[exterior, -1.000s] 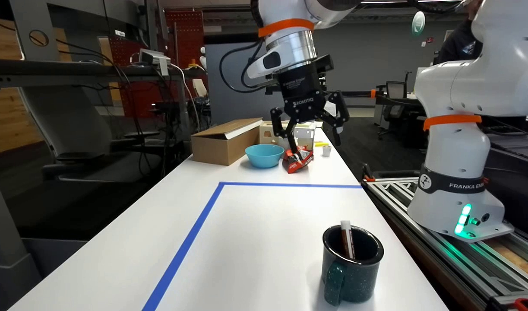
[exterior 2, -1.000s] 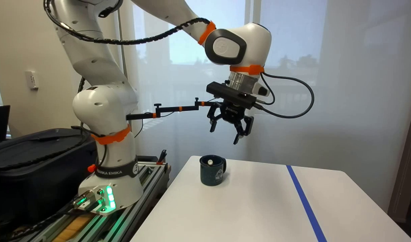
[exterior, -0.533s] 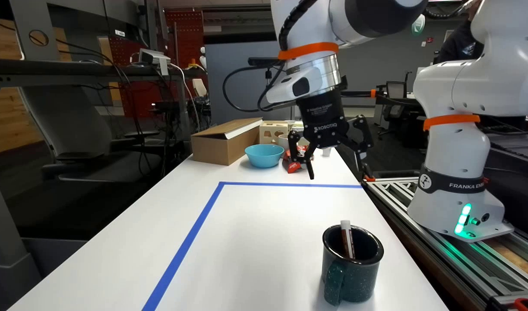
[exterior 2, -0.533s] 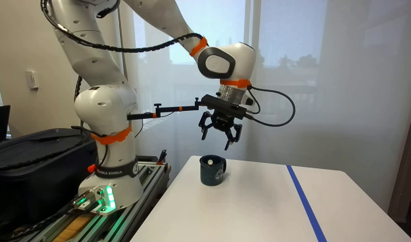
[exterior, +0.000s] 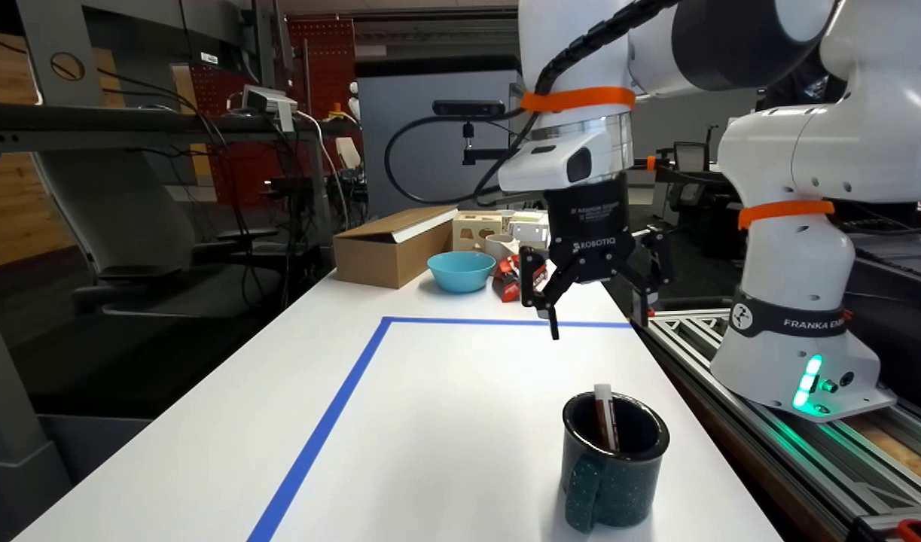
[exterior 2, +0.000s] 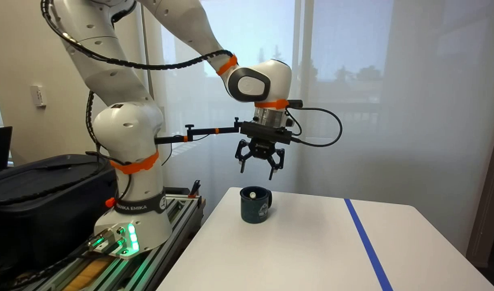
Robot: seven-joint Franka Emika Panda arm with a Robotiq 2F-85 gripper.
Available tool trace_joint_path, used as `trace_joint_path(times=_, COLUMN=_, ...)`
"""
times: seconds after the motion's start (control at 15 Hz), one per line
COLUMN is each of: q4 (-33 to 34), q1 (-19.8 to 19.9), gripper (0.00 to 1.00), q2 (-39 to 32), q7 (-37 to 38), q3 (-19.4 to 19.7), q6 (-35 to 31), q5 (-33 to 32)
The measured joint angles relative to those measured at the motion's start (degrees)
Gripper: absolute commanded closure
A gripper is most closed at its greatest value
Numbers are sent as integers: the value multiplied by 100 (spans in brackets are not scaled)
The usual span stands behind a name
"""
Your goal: Remove the marker from the cup
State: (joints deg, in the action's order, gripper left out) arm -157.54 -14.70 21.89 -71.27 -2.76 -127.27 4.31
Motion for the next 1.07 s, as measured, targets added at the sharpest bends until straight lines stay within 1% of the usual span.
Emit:
trace_joint_path(times=0.27, q4=48, q1=-112, gripper=0, q2=53, q7=-190, q3=8, q6=-331, q5=18)
trace_joint_path(times=0.6, q4=40, q1=-113, gripper=0, q2=-13, q7=-429, q3=17, q6=-410, q5=17)
trace_joint_path(times=1.07, q4=35, q1=-108, gripper=0, q2=-344, q7=-535, q3=20, q6=-537, q5=2)
